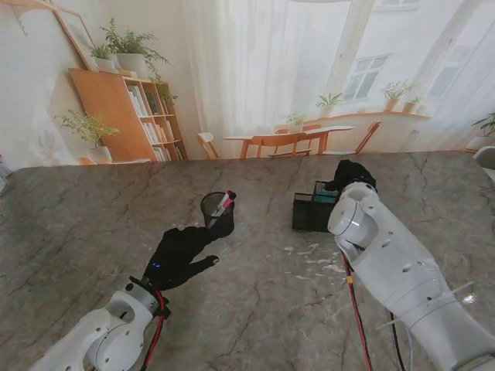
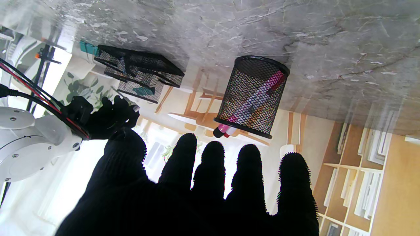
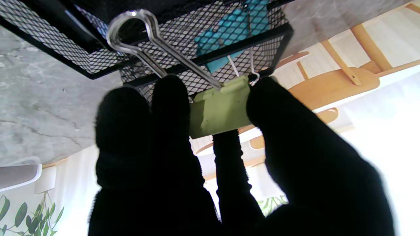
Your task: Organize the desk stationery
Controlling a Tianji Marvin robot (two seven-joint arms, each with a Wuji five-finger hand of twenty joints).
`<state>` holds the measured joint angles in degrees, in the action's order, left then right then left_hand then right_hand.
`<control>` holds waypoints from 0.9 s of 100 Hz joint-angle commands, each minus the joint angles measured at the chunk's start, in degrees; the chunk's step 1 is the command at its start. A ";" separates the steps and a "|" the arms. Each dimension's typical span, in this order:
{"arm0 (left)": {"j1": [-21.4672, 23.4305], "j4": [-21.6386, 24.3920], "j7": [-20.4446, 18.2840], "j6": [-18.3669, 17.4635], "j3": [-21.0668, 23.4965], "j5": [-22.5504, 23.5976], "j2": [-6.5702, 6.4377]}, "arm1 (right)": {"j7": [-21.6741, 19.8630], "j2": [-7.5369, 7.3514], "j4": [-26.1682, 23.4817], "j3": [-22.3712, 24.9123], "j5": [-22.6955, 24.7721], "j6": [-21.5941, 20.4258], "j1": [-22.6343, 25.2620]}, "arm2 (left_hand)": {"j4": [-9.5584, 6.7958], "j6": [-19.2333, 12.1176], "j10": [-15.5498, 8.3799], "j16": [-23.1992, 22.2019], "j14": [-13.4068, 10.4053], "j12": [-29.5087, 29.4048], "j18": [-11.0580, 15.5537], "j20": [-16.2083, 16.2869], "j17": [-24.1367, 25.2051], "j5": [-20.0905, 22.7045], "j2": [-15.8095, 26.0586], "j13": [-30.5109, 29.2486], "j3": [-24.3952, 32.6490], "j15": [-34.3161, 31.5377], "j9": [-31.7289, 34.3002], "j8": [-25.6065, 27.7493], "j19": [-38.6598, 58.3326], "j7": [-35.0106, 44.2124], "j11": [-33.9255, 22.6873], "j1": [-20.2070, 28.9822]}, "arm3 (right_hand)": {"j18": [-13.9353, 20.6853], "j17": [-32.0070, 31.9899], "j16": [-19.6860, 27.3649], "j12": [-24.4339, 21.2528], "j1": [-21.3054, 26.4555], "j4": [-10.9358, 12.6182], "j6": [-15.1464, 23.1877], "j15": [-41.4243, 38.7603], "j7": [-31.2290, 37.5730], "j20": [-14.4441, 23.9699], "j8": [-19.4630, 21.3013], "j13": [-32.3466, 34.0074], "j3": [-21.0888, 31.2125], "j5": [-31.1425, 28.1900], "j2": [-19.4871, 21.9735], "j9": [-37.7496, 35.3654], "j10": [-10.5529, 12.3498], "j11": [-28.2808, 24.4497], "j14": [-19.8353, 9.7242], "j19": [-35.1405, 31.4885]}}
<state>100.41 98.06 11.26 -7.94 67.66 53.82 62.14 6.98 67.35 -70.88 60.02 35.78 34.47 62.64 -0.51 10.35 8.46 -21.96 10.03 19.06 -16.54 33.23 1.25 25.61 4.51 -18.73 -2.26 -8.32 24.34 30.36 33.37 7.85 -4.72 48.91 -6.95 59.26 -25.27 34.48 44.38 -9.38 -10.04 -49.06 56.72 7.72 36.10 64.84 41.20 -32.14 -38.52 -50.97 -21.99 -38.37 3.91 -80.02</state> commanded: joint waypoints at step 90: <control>-0.39 -0.50 -0.64 0.24 -0.67 -0.23 -0.05 | -2.61 -0.47 3.81 -2.06 0.04 1.60 -2.30 | 4.05 0.32 0.24 -0.46 -0.53 1.51 1.38 0.04 0.54 0.63 3.34 -0.75 -0.69 -0.57 0.51 0.64 -0.21 0.53 -0.15 1.16 | 4.00 0.37 -1.23 2.29 5.29 2.07 1.47 -0.43 -11.68 -1.18 1.01 -2.32 -1.17 0.32 7.61 1.46 11.02 -4.38 -0.68 0.92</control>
<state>99.98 97.79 10.66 -7.86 67.27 53.69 62.09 5.40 66.78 -67.56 57.90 36.10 36.17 60.21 -0.51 10.35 8.46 -21.96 10.03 19.06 -16.53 33.23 1.25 25.61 4.51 -18.73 -2.26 -8.32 24.34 30.36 33.37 7.85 -4.72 48.91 -6.83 58.95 -26.35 35.76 45.11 -9.38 -9.87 -49.88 48.75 7.72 35.00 63.98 36.08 -31.73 -34.78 -49.99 -21.09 -38.54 3.36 -79.26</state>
